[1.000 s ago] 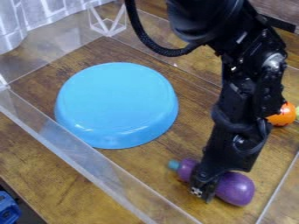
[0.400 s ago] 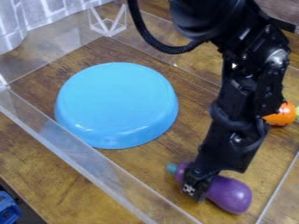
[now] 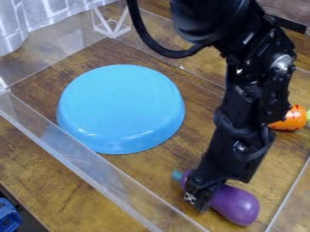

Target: Remove the purple eggplant from the blue tray and put it on the table

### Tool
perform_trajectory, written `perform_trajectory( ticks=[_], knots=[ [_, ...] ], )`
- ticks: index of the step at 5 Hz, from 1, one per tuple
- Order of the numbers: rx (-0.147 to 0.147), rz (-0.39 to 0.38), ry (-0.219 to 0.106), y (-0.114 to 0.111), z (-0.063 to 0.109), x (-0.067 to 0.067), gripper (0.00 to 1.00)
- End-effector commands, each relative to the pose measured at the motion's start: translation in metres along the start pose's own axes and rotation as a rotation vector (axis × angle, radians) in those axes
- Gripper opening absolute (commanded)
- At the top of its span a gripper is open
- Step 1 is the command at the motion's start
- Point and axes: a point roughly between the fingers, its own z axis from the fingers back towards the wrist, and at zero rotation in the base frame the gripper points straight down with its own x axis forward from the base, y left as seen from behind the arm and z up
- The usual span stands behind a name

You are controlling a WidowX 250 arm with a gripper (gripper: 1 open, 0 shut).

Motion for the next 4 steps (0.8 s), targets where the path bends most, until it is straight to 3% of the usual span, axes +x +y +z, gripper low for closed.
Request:
perform_trajectory(
  ticks=[1, 2, 3, 4],
  knots=[
    [0.063, 0.042, -0.020, 0.008, 0.012, -0.010, 0.00],
    [0.065, 0.068, -0.019, 0.008, 0.009, -0.006, 0.00],
    [0.065, 0.096, -0.018, 0.008, 0.007, -0.002, 1.00],
    [0.066, 0.104, -0.020, 0.010, 0.005, 0.003, 1.00]
  ],
)
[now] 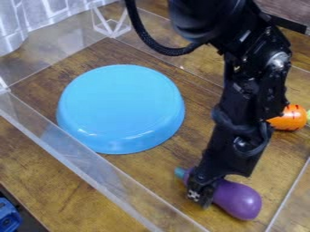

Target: Remove the purple eggplant from the blue tray and put it on the table

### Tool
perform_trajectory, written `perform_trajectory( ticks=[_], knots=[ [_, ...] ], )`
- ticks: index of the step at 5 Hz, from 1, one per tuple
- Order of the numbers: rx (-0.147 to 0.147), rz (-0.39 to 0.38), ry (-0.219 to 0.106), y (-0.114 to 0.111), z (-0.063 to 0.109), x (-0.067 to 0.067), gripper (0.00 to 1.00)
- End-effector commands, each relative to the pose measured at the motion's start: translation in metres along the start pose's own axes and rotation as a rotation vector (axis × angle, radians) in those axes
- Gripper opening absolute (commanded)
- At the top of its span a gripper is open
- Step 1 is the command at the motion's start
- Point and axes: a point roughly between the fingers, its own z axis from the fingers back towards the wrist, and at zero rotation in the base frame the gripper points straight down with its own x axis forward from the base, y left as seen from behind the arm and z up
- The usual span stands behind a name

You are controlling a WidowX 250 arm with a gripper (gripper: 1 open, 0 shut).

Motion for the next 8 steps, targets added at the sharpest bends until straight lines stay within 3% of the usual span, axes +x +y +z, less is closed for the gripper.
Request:
perform_trajectory(
  ticks=[1, 2, 3, 5, 7, 8],
  knots=[
    [0.026, -0.006, -0.018, 0.001, 0.006, 0.005, 1.00],
    [0.026, -0.034, -0.019, -0.005, 0.009, 0.000, 0.00],
    [0.027, -0.061, -0.021, -0.011, 0.014, -0.005, 1.00],
    [0.029, -0.111, -0.023, -0.004, 0.021, -0.012, 1.00],
    [0.030, -0.101, -0.021, 0.005, 0.019, -0.036, 1.00],
    [0.030, -0.136, -0.014, 0.015, 0.016, -0.044, 1.00]
  ],
)
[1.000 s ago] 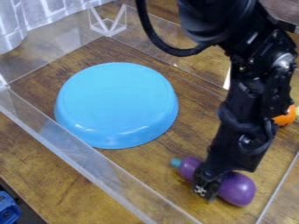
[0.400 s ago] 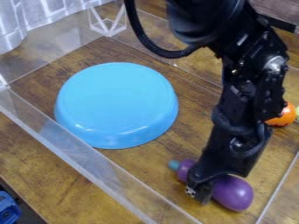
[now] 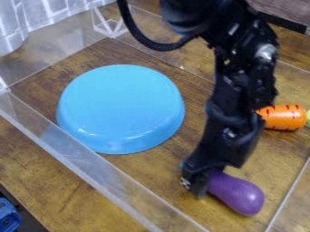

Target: Remove the purple eggplant from the blue tray and put it on the table

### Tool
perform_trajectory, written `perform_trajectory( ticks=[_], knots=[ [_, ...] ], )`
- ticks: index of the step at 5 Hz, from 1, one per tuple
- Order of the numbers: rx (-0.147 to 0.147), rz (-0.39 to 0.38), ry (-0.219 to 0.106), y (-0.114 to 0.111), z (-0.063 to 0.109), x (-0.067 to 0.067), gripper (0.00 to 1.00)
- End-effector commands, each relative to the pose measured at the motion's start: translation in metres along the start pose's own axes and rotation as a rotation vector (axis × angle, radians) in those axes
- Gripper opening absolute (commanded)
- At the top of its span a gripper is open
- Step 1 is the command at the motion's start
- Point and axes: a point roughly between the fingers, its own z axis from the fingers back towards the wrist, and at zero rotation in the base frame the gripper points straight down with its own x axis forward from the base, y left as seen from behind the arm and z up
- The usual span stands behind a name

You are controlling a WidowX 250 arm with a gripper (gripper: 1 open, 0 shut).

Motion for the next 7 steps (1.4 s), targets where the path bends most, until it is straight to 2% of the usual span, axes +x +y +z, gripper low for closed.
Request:
perform_trajectory(
  ticks=[1, 3, 5, 7],
  knots=[
    [0.065, -0.041, -0.011, 0.014, 0.014, -0.012, 1.00],
    [0.078, -0.135, -0.015, 0.024, 0.010, -0.007, 1.00],
    [0.080, -0.064, -0.021, 0.029, 0.003, -0.020, 1.00],
    [0.078, -0.063, -0.020, 0.030, 0.001, -0.020, 1.00]
  ],
)
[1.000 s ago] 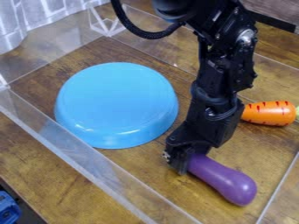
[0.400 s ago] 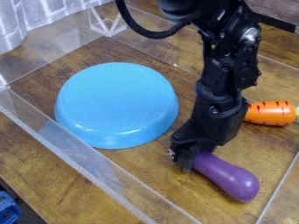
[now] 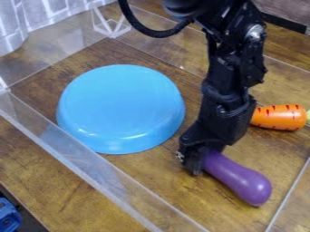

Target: Remove the purple eggplant from the blue tray and put it on the table

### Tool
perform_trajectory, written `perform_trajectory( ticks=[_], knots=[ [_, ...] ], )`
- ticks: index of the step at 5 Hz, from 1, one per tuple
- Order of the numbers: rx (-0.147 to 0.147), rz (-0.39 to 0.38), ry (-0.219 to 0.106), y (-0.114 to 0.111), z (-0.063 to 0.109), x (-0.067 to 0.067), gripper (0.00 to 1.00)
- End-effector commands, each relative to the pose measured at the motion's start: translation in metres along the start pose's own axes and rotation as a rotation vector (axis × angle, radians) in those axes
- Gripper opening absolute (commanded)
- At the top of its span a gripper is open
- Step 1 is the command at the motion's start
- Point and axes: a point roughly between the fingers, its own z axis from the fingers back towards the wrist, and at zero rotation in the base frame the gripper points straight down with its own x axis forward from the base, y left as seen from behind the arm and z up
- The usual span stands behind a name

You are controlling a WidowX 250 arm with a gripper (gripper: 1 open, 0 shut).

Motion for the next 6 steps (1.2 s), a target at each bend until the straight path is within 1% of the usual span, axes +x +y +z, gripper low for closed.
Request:
perform_trajectory(
  ticks=[1, 3, 4, 5, 6],
  knots=[
    [0.013, 0.016, 0.004, 0.000, 0.002, -0.015, 1.00],
    [0.008, -0.038, 0.009, 0.005, 0.000, -0.003, 1.00],
    [0.004, -0.036, 0.017, 0.005, -0.001, -0.010, 0.00],
    [0.000, -0.035, 0.023, 0.005, -0.003, -0.016, 0.00],
    [0.000, -0.075, 0.028, 0.001, -0.004, -0.022, 0.00]
  ],
)
